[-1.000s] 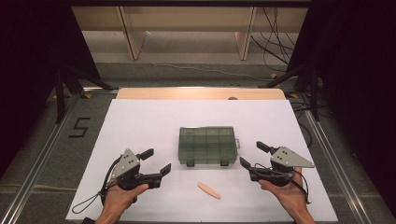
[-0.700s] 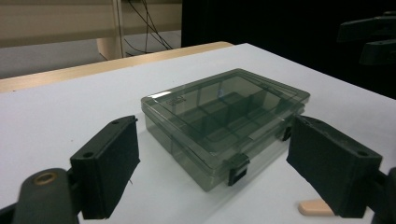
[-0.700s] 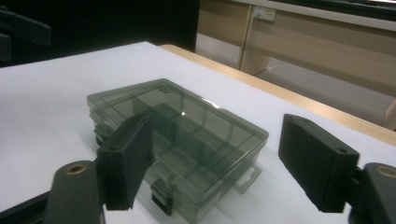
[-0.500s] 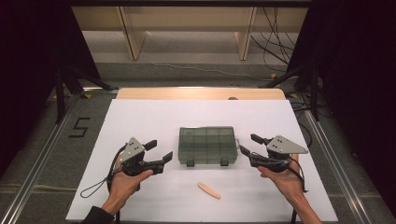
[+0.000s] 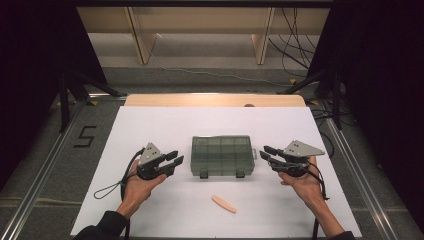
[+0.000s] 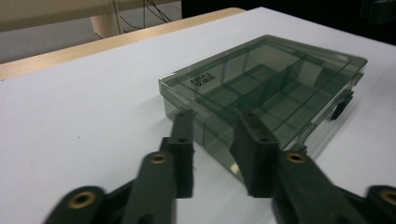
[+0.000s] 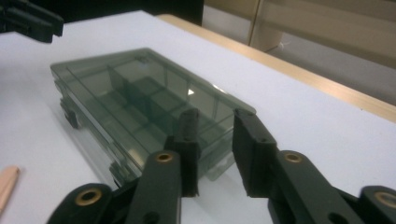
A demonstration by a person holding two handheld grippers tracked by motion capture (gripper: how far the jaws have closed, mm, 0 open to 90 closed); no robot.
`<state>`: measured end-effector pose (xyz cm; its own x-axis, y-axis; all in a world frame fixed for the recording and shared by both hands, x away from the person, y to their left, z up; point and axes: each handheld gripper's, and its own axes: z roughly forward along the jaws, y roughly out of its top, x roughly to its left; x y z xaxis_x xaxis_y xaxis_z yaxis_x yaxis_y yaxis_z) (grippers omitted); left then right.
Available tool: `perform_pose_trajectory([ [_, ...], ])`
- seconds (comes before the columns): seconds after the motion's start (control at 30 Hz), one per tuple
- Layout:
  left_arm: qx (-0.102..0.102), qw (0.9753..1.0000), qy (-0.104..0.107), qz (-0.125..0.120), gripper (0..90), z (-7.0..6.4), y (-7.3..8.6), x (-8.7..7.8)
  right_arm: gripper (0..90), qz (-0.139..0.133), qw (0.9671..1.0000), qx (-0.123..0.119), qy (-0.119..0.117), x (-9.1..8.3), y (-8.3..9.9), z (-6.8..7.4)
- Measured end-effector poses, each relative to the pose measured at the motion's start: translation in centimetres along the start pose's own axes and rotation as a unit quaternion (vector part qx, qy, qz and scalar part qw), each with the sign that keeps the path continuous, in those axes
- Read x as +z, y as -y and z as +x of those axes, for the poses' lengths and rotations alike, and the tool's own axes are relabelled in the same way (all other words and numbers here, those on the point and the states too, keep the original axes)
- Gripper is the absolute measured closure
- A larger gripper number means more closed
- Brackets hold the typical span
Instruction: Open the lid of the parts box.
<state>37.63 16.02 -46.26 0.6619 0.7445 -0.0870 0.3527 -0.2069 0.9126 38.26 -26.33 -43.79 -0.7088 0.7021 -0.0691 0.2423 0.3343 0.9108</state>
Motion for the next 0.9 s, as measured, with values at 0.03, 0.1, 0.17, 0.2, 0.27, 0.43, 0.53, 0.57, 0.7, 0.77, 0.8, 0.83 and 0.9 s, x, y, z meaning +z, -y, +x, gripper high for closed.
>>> perform_pose_trajectory([
  [0.03, 0.008, 1.0, 0.003, 0.002, 73.1, 0.2, 0.0, 0.2, 75.6, 0.004, 1.0, -0.005, -0.002, 0.2, 0.1, -0.1],
  [0.1, 0.014, 0.9998, 0.007, 0.011, 79.6, 0.4, 0.1, 0.6, 78.6, 0.016, 0.9998, -0.008, -0.009, 0.5, 0.2, -0.2],
  [0.17, 0.016, 0.9997, 0.006, 0.019, 85.7, 0.5, 0.3, 1.0, 80.9, 0.026, 0.9995, -0.014, -0.01, 0.7, 0.3, -0.2],
  [0.2, 0.02, 0.9994, 0.012, 0.027, 89.0, 0.6, 0.5, 1.3, 83.5, 0.029, 0.9993, -0.02, -0.01, 1.0, 0.5, -0.4],
  [0.27, 0.021, 0.9992, 0.013, 0.031, 89.6, 0.7, 0.6, 1.5, 84.8, 0.038, 0.9989, -0.022, -0.014, 0.9, 0.5, -0.5],
  [0.43, 0.032, 0.9981, 0.022, 0.047, 89.8, 0.8, 0.8, 2.4, 88.9, 0.065, 0.9971, -0.03, -0.024, 1.4, 1.0, -0.8],
  [0.53, 0.033, 0.9977, 0.028, 0.051, 89.9, 0.8, 0.9, 2.8, 90.0, 0.08, 0.9956, -0.04, -0.028, 1.7, 1.4, -0.9],
  [0.57, 0.036, 0.9975, 0.031, 0.053, 89.9, 0.8, 0.9, 2.9, 90.0, 0.084, 0.9951, -0.041, -0.032, 1.8, 1.5, -0.8],
  [0.7, 0.038, 0.997, 0.032, 0.06, 89.8, 0.6, 0.9, 3.1, 90.0, 0.096, 0.9935, -0.046, -0.041, 2.1, 1.8, -0.8],
  [0.77, 0.041, 0.9963, 0.037, 0.066, 89.8, 0.6, 1.0, 3.2, 90.0, 0.101, 0.9927, -0.049, -0.042, 2.3, 2.0, -0.7],
  [0.8, 0.042, 0.9961, 0.039, 0.067, 89.9, 0.7, 1.0, 3.3, 90.0, 0.105, 0.9921, -0.053, -0.043, 2.4, 2.1, -0.7],
  [0.83, 0.041, 0.9963, 0.037, 0.066, 89.9, 0.6, 1.0, 3.3, 90.0, 0.109, 0.9917, -0.051, -0.045, 2.5, 2.2, -0.6],
  [0.9, 0.041, 0.9961, 0.038, 0.069, 89.9, 0.6, 1.1, 3.4, 90.0, 0.116, 0.9907, -0.052, -0.048, 2.6, 2.3, -0.5],
])
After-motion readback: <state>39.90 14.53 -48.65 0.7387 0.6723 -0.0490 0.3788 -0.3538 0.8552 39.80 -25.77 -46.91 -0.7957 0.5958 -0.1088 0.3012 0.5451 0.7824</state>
